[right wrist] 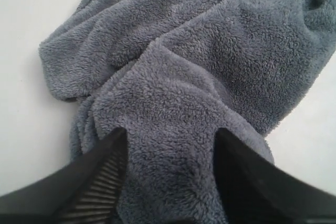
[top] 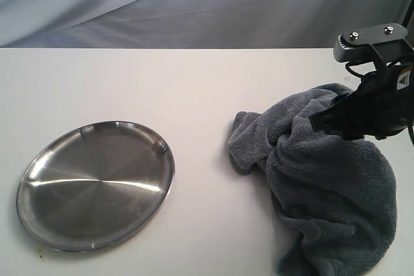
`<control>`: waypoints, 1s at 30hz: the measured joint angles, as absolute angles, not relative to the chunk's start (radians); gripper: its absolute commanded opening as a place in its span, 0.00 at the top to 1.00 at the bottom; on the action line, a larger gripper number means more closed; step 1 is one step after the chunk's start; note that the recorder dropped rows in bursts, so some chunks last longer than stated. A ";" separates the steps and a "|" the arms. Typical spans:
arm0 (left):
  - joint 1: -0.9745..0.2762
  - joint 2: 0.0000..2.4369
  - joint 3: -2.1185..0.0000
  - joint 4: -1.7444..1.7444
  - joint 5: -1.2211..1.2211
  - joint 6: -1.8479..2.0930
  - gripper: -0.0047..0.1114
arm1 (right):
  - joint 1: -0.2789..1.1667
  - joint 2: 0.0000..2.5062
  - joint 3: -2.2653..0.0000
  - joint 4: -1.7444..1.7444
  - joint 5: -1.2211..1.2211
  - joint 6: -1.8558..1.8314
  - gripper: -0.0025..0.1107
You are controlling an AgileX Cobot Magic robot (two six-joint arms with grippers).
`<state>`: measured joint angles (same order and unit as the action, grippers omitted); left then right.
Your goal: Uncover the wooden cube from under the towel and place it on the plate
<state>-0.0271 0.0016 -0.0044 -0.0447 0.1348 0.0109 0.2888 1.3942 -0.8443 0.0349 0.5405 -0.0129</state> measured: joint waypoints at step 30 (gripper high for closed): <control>-0.027 0.002 -0.004 -0.045 0.135 0.011 0.95 | 0.289 1.565 -0.847 0.012 0.490 -0.022 0.45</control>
<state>-0.0271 0.0016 -0.0044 -0.0447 0.1348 0.0109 0.2888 1.5648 -0.8466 0.0125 0.4905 -0.0223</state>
